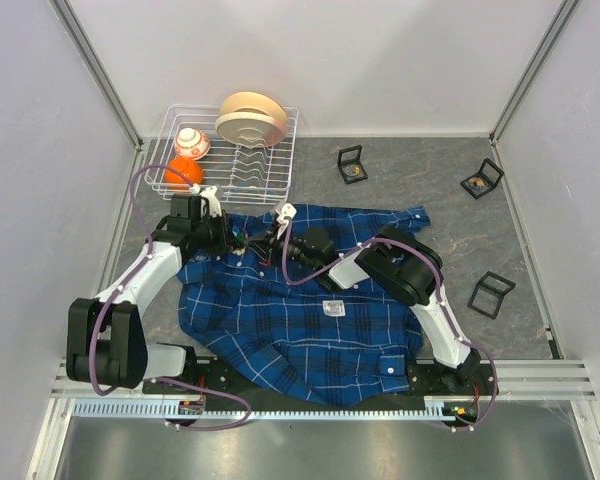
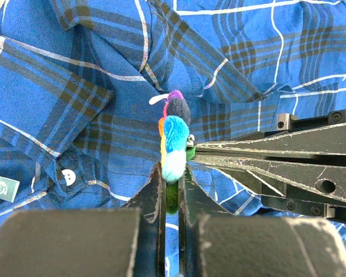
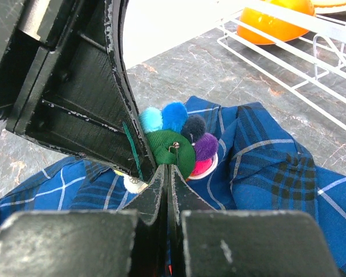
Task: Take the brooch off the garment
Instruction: Open the brooch with the flattened clothing.
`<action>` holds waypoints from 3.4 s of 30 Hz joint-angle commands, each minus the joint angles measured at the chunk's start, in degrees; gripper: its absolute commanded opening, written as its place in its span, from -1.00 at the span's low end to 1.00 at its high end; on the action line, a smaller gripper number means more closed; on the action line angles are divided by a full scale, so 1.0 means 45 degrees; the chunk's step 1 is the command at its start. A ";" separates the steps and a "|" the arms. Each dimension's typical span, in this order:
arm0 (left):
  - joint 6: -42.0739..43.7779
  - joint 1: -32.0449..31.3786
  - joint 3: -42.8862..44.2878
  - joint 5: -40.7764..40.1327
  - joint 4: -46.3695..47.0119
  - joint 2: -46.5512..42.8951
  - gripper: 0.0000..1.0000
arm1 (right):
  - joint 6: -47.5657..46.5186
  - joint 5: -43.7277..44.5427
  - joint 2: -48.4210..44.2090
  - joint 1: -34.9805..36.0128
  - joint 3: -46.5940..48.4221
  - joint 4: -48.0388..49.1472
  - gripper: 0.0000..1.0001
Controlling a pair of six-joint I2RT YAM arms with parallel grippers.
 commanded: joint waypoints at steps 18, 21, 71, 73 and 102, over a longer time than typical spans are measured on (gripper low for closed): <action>0.0039 0.0619 0.0080 0.1769 -0.0536 -0.0617 -0.97 | -0.0315 0.0433 -0.0536 -0.0129 0.0329 -0.0646 -0.24; 0.0059 0.0638 0.0080 0.1847 -0.0536 -0.0676 -0.97 | -0.0394 0.0044 -0.0478 -0.0188 0.0543 -0.0841 -0.23; -0.1093 0.0970 0.0627 0.2060 -0.1630 0.0906 -0.97 | -0.4865 0.7675 -0.1551 0.1841 0.2653 -0.5061 -1.00; -0.1211 0.1068 0.0646 0.2353 -0.1455 0.0945 -0.97 | -0.5041 0.7660 -0.1474 0.1901 0.2750 -0.5273 -1.00; 0.0409 0.1361 -0.1619 0.2121 0.1398 -0.0616 -0.97 | -0.2739 -0.2066 -0.1513 -0.0227 0.1814 -0.6018 0.10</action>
